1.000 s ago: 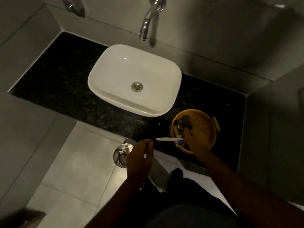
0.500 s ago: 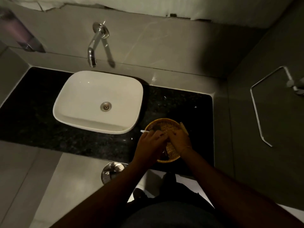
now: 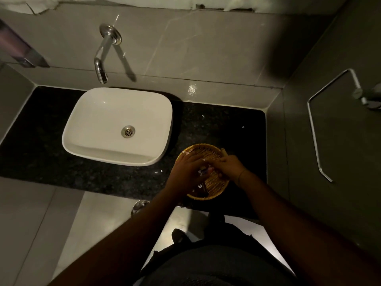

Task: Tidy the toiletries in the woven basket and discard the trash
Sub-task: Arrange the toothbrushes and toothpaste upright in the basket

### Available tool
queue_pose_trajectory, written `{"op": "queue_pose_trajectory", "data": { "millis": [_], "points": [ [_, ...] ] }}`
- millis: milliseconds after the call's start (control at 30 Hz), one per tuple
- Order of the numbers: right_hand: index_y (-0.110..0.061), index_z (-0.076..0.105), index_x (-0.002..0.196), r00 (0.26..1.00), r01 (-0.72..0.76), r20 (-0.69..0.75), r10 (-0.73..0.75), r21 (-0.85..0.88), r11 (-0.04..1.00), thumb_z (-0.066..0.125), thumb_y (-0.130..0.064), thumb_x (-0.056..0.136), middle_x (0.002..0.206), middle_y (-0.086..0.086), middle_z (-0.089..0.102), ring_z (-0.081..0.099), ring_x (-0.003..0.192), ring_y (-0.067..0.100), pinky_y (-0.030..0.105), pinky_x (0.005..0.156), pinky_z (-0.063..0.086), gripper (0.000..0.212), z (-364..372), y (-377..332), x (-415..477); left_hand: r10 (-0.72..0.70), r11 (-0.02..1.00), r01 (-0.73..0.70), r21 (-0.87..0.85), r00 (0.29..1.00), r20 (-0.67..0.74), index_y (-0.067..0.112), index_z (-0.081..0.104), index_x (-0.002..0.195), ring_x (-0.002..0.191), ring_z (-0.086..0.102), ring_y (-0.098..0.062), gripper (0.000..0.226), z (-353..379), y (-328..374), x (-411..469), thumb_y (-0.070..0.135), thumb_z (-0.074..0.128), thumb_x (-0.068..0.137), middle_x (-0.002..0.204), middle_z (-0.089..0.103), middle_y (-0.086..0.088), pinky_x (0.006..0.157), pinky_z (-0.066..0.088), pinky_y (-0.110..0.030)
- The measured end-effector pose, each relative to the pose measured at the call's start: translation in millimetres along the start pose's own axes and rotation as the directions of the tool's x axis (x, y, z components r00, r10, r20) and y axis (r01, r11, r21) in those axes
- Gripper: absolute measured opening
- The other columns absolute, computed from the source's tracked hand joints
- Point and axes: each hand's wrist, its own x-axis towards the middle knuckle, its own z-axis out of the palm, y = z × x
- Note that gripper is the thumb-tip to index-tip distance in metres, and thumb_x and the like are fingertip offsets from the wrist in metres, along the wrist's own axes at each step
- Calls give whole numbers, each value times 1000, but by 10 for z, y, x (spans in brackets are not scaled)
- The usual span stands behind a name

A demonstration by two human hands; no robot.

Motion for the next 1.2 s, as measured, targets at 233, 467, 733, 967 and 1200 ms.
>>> {"op": "queue_pose_trajectory", "data": {
  "millis": [233,467,733,967,1200],
  "points": [
    [3,75,92,993,-33,104,47,-137,990,93,-41,66,86,-4,65,66,54,8,22,50,56,55,-156,48,57,-185,951,200,-238,979,81,23,82,121,128,65,-25,27,-59,-55,-43,21,81,94,114,72,13,121,42,-57],
    [-3,74,89,993,-13,116,31,-156,988,92,-27,71,112,5,66,70,82,20,23,52,59,35,-120,47,80,-166,980,183,-78,969,185,26,84,121,102,74,-19,24,-99,-5,66,35,70,103,112,81,4,87,58,-39],
    [-1,73,113,999,-43,33,43,-7,999,80,-3,81,121,20,70,68,111,36,53,97,58,33,-12,271,115,-303,933,334,-130,929,211,20,83,120,103,76,-21,25,19,-49,1,34,70,104,116,81,-1,88,62,-43],
    [-7,65,121,989,-116,-67,130,181,977,75,-1,86,132,21,63,67,113,39,55,92,61,37,39,418,140,-453,787,517,-335,855,254,10,84,109,84,81,-24,25,236,-118,-115,29,67,108,96,83,-8,84,68,-51],
    [-8,65,133,975,-71,-199,95,126,989,73,-11,92,142,18,60,61,126,38,48,97,57,42,217,407,189,-545,752,591,-292,807,230,11,85,98,74,80,-24,28,444,-71,41,31,67,107,83,82,-7,77,69,-49]
  ]
}}
